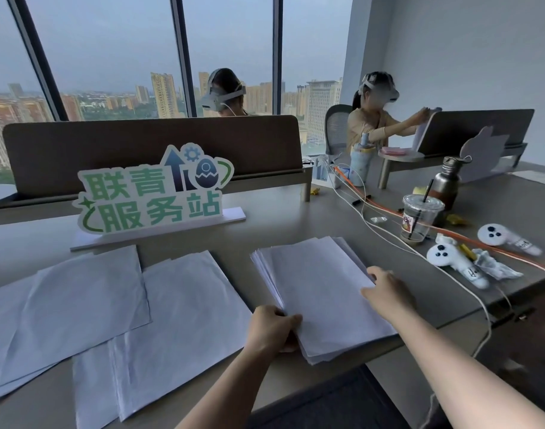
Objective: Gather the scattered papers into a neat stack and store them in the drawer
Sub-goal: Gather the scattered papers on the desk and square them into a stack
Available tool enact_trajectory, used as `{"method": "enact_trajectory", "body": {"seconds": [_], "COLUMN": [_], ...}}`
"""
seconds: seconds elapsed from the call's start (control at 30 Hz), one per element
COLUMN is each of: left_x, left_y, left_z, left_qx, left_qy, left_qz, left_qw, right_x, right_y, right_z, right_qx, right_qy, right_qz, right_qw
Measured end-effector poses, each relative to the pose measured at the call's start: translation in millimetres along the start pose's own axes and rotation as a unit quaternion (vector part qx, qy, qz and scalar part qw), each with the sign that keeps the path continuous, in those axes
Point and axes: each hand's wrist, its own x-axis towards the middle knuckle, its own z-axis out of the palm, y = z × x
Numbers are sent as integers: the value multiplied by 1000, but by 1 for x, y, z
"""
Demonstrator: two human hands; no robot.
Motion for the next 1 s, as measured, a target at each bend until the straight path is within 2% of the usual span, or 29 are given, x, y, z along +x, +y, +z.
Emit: {"method": "enact_trajectory", "body": {"seconds": [0.1, 0.17, 0.3, 0.43, 0.63, 0.8, 1.0], "left_x": [-4, -8, -17, -32, -50, -69, -77], "left_y": [-1, -1, -1, -4, -19, -35, -66], "left_z": [-8, -15, -33, -63, -118, -164, -211], "left_qx": [8, 3, 2, 18, 20, 88, 180], "left_qy": [11, 16, 60, 104, 179, 277, 337], "left_qz": [9, 16, 45, 62, 85, 117, 72], "left_qw": [1000, 1000, 997, 993, 980, 950, 921], "right_x": [-9, -18, -41, -68, -101, -120, -126], "right_y": [-10, -24, -65, -113, -169, -197, -222], "right_z": [-1, 0, 13, 29, 60, 75, 84], "right_qx": [-33, -14, 42, 71, 76, -15, -56], "right_qy": [48, 69, 60, 24, -62, -123, -156], "right_qz": [-11, -38, -119, -178, -216, -218, -176], "right_qw": [998, 997, 990, 981, 971, 968, 970]}}
